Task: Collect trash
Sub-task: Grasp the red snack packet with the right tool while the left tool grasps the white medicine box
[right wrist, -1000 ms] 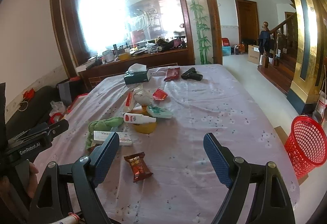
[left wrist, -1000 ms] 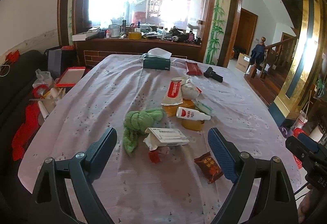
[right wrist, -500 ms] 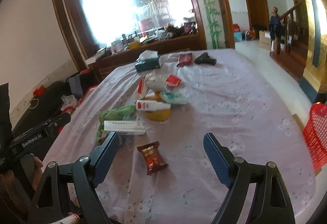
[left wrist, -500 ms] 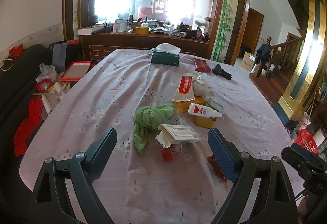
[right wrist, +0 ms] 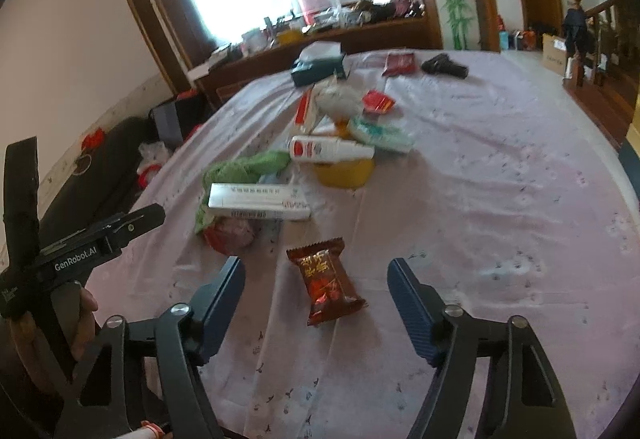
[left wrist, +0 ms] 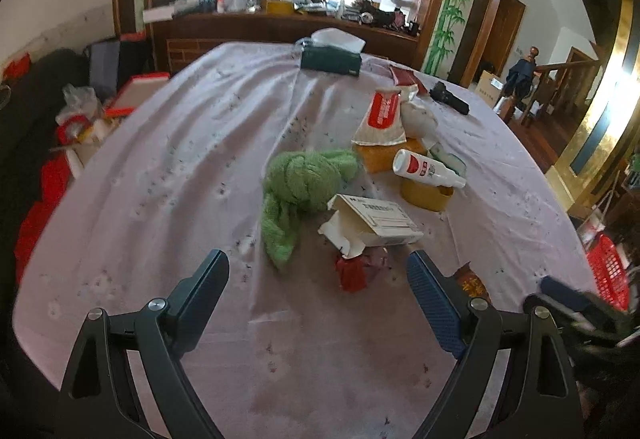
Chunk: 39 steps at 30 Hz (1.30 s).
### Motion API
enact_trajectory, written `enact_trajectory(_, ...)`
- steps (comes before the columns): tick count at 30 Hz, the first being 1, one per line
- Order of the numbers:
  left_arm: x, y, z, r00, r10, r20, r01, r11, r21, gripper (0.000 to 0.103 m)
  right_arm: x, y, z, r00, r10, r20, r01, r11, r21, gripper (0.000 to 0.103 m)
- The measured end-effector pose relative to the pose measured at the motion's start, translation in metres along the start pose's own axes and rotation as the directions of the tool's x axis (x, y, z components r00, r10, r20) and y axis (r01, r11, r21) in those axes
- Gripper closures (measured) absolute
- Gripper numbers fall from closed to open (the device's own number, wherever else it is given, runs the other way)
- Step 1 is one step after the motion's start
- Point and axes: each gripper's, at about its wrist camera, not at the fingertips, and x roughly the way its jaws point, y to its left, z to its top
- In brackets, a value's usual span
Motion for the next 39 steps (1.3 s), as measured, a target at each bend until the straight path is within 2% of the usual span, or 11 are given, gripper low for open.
enact_trajectory(6, 0.026, -0.01, 0.021, 0.999, -0.043, -0.03, 0.044, 0.999, 0.019, 0.014, 0.035, -0.002, -0.003, 0.996, 0.027, -0.081, -0.028, 1.0, -0.003, 0.041)
enact_trajectory(10, 0.042, -0.029, 0.042, 0.999, -0.04, -0.011, 0.041, 0.99, 0.132, 0.014, 0.046, -0.002, -0.004, 0.995, 0.026, -0.1, -0.027, 1.0, -0.002, 0.045)
enact_trajectory(11, 0.047, -0.035, 0.045, 0.999, -0.044, -0.007, 0.044, 0.985, 0.169, 0.014, 0.049, -0.002, -0.004, 0.994, 0.02, -0.109, -0.021, 1.0, -0.008, 0.05)
enact_trajectory(17, 0.085, -0.05, 0.055, 0.991, -0.097, -0.096, 0.118, 0.963, 0.242, 0.014, 0.063, -0.004, -0.006, 0.989, 0.002, -0.146, -0.005, 1.0, -0.018, 0.074)
enact_trajectory(20, 0.1, -0.054, 0.056, 0.986, -0.096, -0.135, 0.13, 0.956, 0.265, 0.014, 0.06, -0.006, -0.006, 0.99, -0.007, -0.139, 0.005, 1.0, -0.012, 0.077)
enact_trajectory(24, 0.115, -0.061, 0.053, 0.968, -0.143, -0.207, 0.203, 0.93, 0.307, 0.014, 0.053, -0.021, -0.005, 0.993, -0.02, -0.116, 0.024, 0.999, 0.036, 0.078)
enact_trajectory(27, 0.131, -0.062, 0.048, 0.931, -0.195, -0.309, 0.286, 0.915, 0.286, 0.014, 0.045, -0.032, -0.003, 0.995, -0.023, -0.099, 0.029, 0.998, 0.063, 0.078)
enact_trajectory(29, 0.136, -0.063, 0.045, 0.929, -0.166, -0.33, 0.269, 0.917, 0.295, 0.014, 0.039, -0.036, -0.001, 0.996, -0.021, -0.084, 0.028, 0.997, 0.073, 0.078)
enact_trajectory(33, 0.126, -0.07, 0.038, 0.928, -0.15, -0.342, 0.275, 0.893, 0.356, 0.014, 0.026, -0.041, 0.002, 0.998, -0.019, -0.055, 0.024, 0.996, 0.086, 0.078)
enact_trajectory(36, 0.121, -0.079, 0.031, 0.942, -0.111, -0.318, 0.243, 0.877, 0.414, 0.014, 0.016, -0.044, 0.004, 0.999, -0.02, -0.032, 0.023, 0.995, 0.094, 0.078)
enact_trajectory(39, 0.123, -0.087, 0.024, 0.96, -0.011, -0.28, 0.155, 0.854, 0.497, 0.014, 0.01, -0.048, 0.005, 1.0, -0.022, -0.015, 0.024, 0.995, 0.1, 0.078)
